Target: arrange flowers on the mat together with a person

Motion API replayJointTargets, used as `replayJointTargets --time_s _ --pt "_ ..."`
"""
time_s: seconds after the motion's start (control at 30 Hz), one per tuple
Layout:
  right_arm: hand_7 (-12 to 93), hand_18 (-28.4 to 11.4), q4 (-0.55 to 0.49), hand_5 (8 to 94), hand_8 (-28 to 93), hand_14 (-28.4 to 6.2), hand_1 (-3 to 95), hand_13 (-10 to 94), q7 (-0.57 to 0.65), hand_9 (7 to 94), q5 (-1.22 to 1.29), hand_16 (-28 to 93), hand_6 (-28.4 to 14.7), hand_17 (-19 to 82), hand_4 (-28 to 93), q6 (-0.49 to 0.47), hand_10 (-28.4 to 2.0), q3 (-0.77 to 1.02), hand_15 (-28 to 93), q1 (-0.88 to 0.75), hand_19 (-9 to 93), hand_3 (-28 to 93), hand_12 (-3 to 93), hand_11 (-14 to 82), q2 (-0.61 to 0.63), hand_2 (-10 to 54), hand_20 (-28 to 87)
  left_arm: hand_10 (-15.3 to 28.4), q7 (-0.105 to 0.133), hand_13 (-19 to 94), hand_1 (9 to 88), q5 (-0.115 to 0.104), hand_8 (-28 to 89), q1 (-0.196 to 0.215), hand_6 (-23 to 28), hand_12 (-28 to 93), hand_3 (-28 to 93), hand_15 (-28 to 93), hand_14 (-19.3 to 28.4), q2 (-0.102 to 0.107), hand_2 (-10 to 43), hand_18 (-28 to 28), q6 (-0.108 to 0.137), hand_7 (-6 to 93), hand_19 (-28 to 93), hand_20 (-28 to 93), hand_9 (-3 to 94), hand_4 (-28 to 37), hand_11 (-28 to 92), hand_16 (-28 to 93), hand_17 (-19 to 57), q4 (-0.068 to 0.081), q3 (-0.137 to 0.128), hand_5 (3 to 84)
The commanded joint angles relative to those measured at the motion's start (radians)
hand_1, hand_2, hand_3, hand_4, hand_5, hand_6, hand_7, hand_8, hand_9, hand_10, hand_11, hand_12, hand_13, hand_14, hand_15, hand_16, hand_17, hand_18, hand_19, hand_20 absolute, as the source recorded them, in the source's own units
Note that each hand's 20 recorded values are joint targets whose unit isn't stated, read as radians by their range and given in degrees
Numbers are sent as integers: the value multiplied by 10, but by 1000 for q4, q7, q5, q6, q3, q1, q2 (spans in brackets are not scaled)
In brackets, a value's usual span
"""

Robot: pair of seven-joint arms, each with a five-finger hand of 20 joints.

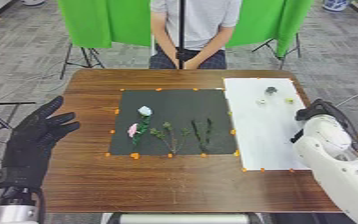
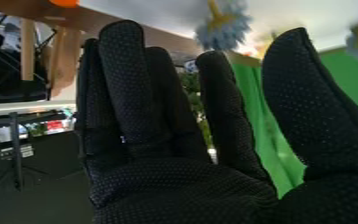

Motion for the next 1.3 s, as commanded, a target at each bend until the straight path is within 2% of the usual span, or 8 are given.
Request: replayJointTargets --time_s 0.03,0.23,0.37,0.63,0.93,1.03,1.2,1.3 --pt "124 -265 41 548 -110 -184 405 590 -22 570 -31 56 -22 266 -237 -37 -214 -40 617 19 850 708 142 169 11 -62 -124 207 -4 264 178 -7 -108 2 69 109 754 556 284 -6 71 251 9 158 532 142 365 -283 270 -105 -80 1 7 343" --pt "142 -221 75 696 -38 -112 520 726 -44 745 -101 117 2 331 -280 73 -133 -113 515 35 842 666 155 175 23 -95 -109 206 5 265 180 -15 -108 -1 69 109 753 556 284 8 71 251 13 158 532 141 365 -283 271 -105 -81 4 10 343" --pt "152 -196 89 807 11 -82 594 787 -44 867 -133 154 20 369 -282 129 -95 -148 493 50 849 588 259 105 27 -95 -116 206 6 264 180 -15 -108 -3 69 109 753 556 284 7 71 251 13 159 532 141 365 -283 271 -105 -81 4 11 342" --pt "153 -184 72 858 22 -62 613 826 -35 926 -184 171 31 393 -283 200 -86 -133 508 14 867 578 289 117 32 -95 -129 206 6 263 180 -17 -108 0 69 109 752 556 283 4 72 252 13 158 532 140 365 -283 271 -105 -81 5 14 342" --pt "154 -180 -47 870 30 -53 595 838 -48 935 -235 182 36 397 -283 304 -76 -99 513 -24 881 606 297 128 38 -95 -136 205 8 264 180 -17 -109 13 69 109 754 556 284 -1 70 252 10 159 532 139 365 -283 271 -105 -82 2 0 342" --pt "156 -180 -126 871 31 -51 590 839 -91 936 -232 186 35 396 -283 314 -75 -105 514 -27 884 616 299 130 29 -95 -138 206 14 264 180 -15 -109 33 68 109 754 556 284 -8 70 252 0 158 533 139 365 -283 271 -105 -82 -3 -19 342" --pt "157 -180 -257 870 34 -50 585 839 -185 937 -173 191 34 393 -283 294 -73 -201 514 33 888 631 306 131 -12 -95 -138 204 71 264 176 -45 -108 81 67 110 761 556 283 -28 62 252 -20 159 533 139 366 -283 271 -104 -82 -3 -65 341" --pt "158 -181 -300 870 38 -51 585 839 -245 937 -136 194 31 388 -283 258 -73 -277 515 87 892 635 310 132 -67 -95 -138 203 69 265 173 -38 -108 114 66 110 763 554 283 -56 57 251 -16 159 533 140 366 -283 271 -103 -81 -8 -95 341"
